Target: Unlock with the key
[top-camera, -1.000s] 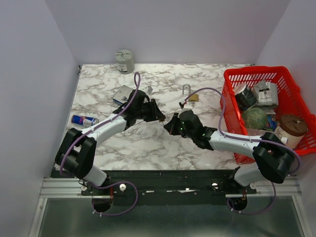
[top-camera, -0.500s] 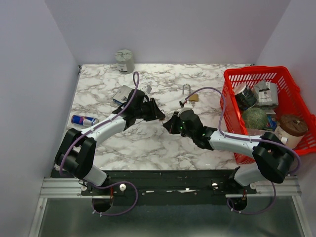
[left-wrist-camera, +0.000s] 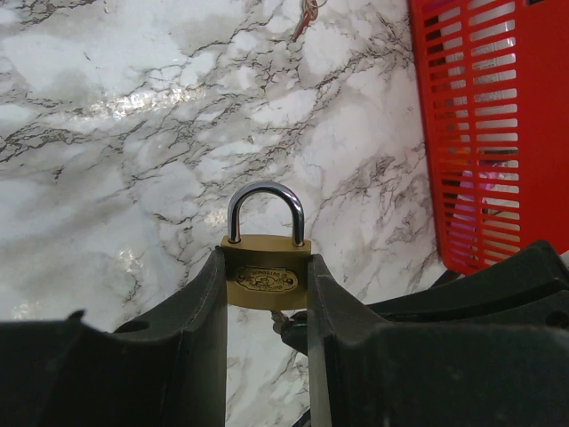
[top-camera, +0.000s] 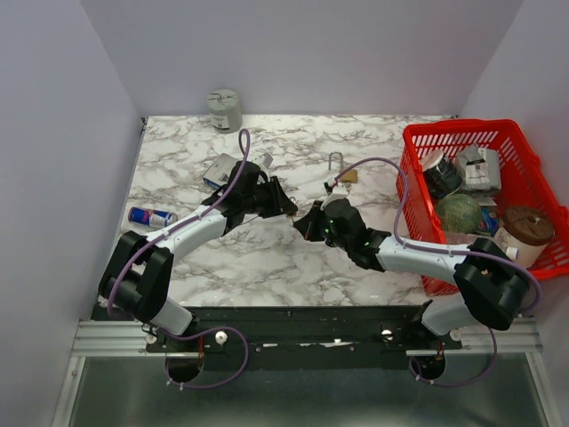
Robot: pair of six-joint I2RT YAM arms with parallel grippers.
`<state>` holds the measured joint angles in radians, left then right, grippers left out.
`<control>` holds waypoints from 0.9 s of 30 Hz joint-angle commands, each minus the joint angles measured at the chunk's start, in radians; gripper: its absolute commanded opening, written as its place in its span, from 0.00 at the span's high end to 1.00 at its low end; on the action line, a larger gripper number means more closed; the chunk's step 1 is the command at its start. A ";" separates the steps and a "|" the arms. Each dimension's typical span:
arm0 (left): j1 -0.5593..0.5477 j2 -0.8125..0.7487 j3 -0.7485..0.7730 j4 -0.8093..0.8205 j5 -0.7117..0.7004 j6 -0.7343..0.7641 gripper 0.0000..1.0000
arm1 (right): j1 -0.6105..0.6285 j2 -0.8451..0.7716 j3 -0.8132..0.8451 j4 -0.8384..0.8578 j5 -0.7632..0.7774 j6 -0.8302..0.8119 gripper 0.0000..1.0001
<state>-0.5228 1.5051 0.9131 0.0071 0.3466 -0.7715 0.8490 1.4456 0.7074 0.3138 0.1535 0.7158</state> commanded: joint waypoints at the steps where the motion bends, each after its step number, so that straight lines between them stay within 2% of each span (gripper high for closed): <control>1: -0.003 -0.020 -0.010 0.016 0.032 -0.014 1.00 | -0.004 0.015 -0.014 0.094 0.073 0.014 0.99; 15: -0.003 -0.017 -0.013 0.016 0.026 -0.028 1.00 | 0.008 0.016 -0.040 0.174 0.093 0.019 0.99; 27: 0.003 -0.017 -0.019 0.017 0.019 -0.055 1.00 | 0.047 0.007 -0.080 0.214 0.182 0.071 0.99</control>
<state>-0.5198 1.5055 0.9062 0.0162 0.3458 -0.7963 0.8848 1.4467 0.6365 0.4469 0.2470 0.7582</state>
